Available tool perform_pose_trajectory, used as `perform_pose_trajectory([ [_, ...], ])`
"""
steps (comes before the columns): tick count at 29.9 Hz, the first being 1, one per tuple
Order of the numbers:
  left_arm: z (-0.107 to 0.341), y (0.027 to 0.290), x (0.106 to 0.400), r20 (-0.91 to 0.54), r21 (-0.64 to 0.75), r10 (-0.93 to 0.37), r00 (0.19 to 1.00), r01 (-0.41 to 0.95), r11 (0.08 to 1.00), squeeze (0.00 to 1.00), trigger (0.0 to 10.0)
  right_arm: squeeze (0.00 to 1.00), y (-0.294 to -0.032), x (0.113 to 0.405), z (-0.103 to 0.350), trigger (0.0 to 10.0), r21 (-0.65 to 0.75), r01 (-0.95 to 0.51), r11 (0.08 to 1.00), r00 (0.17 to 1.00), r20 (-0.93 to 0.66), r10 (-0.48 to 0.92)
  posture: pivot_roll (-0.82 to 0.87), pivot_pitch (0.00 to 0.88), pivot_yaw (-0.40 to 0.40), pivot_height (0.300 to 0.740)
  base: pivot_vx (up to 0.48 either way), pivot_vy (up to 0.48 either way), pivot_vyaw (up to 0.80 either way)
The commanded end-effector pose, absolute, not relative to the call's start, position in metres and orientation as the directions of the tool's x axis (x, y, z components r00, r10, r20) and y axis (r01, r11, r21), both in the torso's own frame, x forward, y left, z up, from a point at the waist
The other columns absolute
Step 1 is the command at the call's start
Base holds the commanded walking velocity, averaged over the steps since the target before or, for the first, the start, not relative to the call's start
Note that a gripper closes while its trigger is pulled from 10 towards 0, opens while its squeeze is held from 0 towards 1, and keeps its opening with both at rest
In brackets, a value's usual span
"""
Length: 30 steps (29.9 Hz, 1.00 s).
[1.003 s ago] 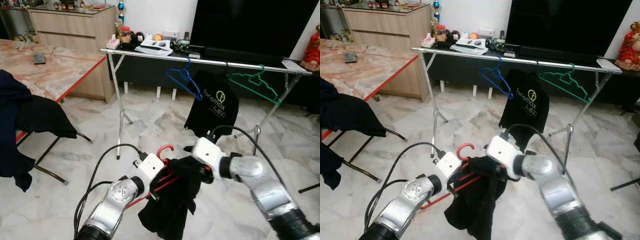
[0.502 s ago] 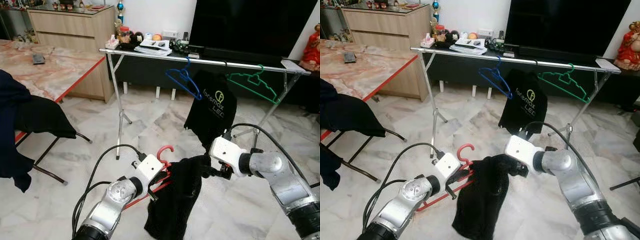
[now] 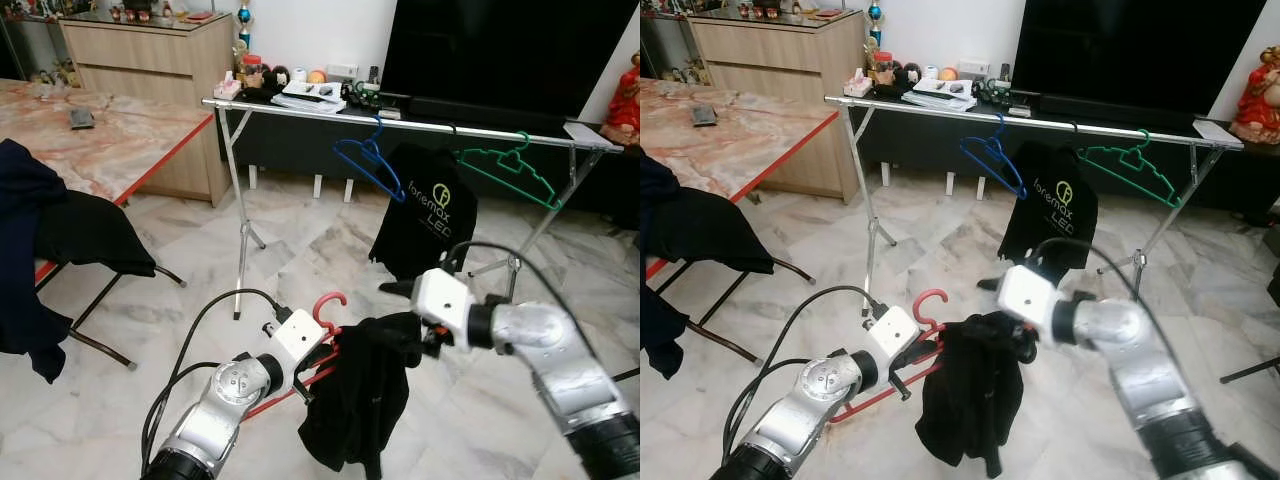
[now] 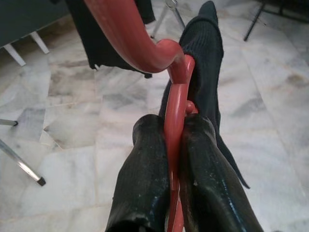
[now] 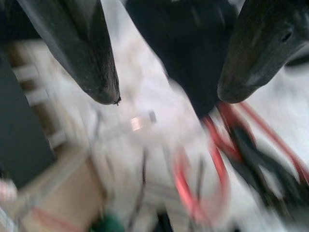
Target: Hang hanger
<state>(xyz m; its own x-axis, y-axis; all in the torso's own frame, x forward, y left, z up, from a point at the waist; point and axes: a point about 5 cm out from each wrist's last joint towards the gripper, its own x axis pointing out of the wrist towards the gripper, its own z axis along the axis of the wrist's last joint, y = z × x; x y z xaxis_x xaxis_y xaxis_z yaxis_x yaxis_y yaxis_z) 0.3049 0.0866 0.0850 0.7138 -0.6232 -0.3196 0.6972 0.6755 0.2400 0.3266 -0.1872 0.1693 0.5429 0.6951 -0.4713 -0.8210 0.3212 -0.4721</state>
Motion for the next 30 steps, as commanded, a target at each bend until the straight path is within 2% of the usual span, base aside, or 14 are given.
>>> perform_pose_trajectory([
  [1, 0.095, 0.082, 0.305, -0.283, 0.262, -0.661, 0.695, 0.719, 0.643, 0.0, 10.0, 0.0, -0.197, 0.328, 0.168, 10.0, -0.493, -0.812, 0.313, 0.56, -0.505, 0.657, -0.04, 0.0, -0.051, 0.74, 0.0, 0.0, 0.0],
  [5, 0.091, 0.088, 0.297, -0.324, 0.266, -0.705, 0.63, 0.776, 0.572, 0.0, 10.0, 0.0, -0.206, 0.323, 0.163, 10.0, -0.457, -0.845, 0.277, 0.515, -0.559, 0.649, -0.04, 0.0, -0.052, 0.74, 0.0, 0.0, 0.0],
  [7, 0.088, 0.093, 0.29, -0.364, 0.27, -0.743, 0.562, 0.827, 0.493, 0.0, 10.0, 0.0, -0.209, 0.32, 0.155, 10.0, -0.431, -0.875, 0.219, 0.462, -0.615, 0.639, -0.04, 0.0, -0.055, 0.74, 0.0, 0.0, 0.0],
  [13, 0.091, 0.092, 0.284, -0.379, 0.256, -0.79, 0.482, 0.875, 0.411, 0.0, 10.0, 0.0, -0.21, 0.325, 0.144, 10.0, -0.396, -0.891, 0.223, 0.442, -0.64, 0.628, -0.03, 0.0, -0.059, 0.74, 0.0, 0.0, 0.0],
  [16, 0.097, 0.088, 0.28, -0.372, 0.265, -0.824, 0.427, 0.9, 0.347, 0.0, 10.0, 0.0, -0.206, 0.323, 0.133, 10.0, -0.336, -0.917, 0.214, 0.391, -0.656, 0.646, -0.02, 0.0, -0.062, 0.74, 0.0, 0.0, 0.0],
  [22, 0.102, 0.084, 0.283, -0.367, 0.269, -0.834, 0.412, 0.905, 0.329, 0.0, 10.0, 0.0, -0.202, 0.319, 0.12, 10.0, -0.25, -0.946, 0.204, 0.321, -0.66, 0.679, -0.03, 0.0, -0.064, 0.74, 0.0, 0.0, 0.0],
  [26, 0.106, 0.08, 0.282, -0.362, 0.264, -0.848, 0.387, 0.915, 0.305, 0.0, 10.0, 0.0, -0.2, 0.313, 0.111, 10.0, -0.19, -0.968, 0.161, 0.248, -0.676, 0.694, -0.03, 0.0, -0.065, 0.74, 0.0, 0.0, 0.0],
  [30, 0.108, 0.077, 0.282, -0.359, 0.259, -0.855, 0.374, 0.92, 0.293, 0.0, 10.0, 0.0, -0.198, 0.311, 0.108, 10.0, -0.154, -0.976, 0.152, 0.216, -0.67, 0.71, -0.03, 0.0, -0.065, 0.74, 0.0, 0.0, 0.0],
])
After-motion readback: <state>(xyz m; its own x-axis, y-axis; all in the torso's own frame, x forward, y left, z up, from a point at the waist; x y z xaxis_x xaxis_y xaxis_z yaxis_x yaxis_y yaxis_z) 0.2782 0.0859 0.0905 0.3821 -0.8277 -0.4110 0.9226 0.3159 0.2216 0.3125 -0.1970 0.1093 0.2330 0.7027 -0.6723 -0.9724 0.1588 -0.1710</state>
